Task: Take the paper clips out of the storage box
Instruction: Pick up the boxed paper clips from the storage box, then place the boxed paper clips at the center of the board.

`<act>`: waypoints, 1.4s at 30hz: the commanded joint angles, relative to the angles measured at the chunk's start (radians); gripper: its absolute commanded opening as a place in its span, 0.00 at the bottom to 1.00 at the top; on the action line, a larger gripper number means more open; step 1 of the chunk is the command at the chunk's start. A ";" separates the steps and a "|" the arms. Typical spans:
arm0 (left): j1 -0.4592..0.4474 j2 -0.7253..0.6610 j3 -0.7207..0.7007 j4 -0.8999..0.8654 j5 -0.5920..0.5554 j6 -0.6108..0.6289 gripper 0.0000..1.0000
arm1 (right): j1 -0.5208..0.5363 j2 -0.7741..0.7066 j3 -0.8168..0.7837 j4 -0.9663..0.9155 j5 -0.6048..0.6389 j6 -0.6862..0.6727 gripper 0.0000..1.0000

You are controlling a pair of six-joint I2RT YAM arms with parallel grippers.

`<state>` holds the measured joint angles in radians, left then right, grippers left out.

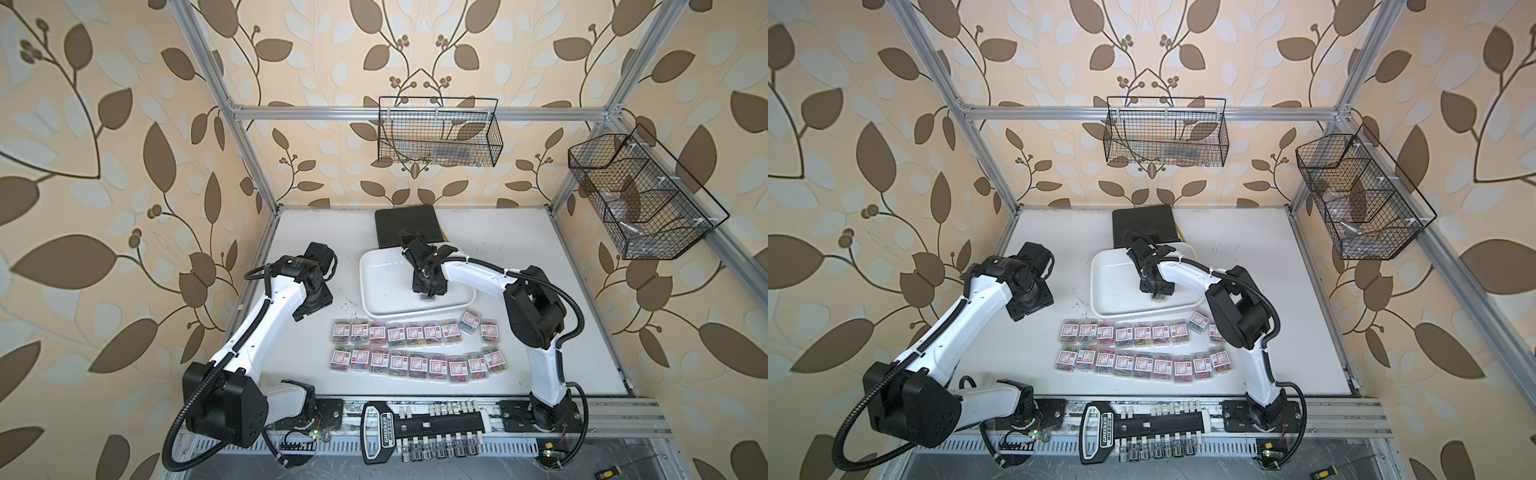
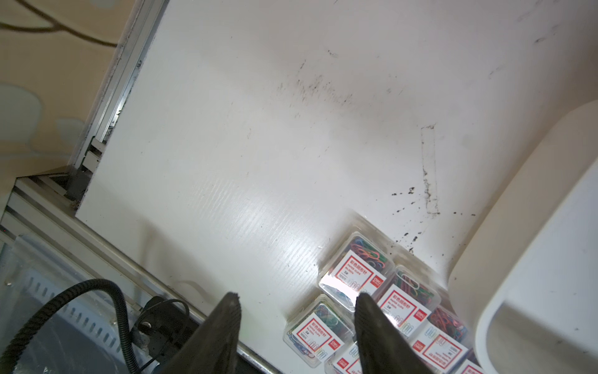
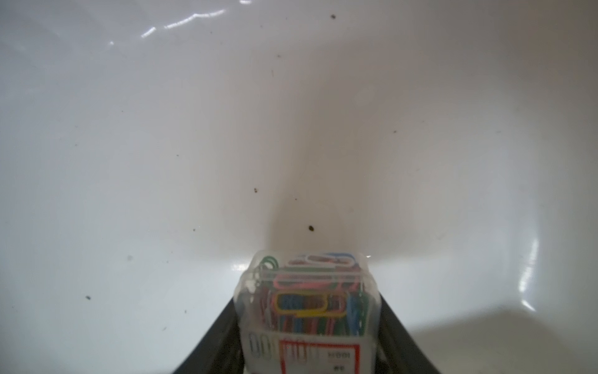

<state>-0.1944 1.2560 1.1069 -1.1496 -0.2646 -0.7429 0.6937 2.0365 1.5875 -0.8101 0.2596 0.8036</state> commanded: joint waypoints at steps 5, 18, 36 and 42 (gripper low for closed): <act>0.024 0.009 -0.038 0.081 0.022 -0.058 0.58 | -0.015 -0.332 -0.129 -0.150 0.191 -0.165 0.39; 0.065 -0.006 -0.026 0.078 0.017 -0.010 0.58 | -0.248 -0.684 -0.575 -0.267 0.194 -0.096 0.34; 0.103 0.009 -0.036 0.095 0.057 0.017 0.58 | -0.249 -0.747 -0.799 -0.250 0.116 -0.040 0.39; 0.104 0.013 -0.034 0.093 0.064 0.020 0.57 | -0.252 -0.755 -0.865 -0.204 0.091 -0.032 0.41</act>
<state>-0.1028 1.2694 1.0737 -1.0462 -0.2092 -0.7341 0.4446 1.2999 0.7467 -1.0264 0.3668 0.7441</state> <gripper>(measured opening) 0.576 0.513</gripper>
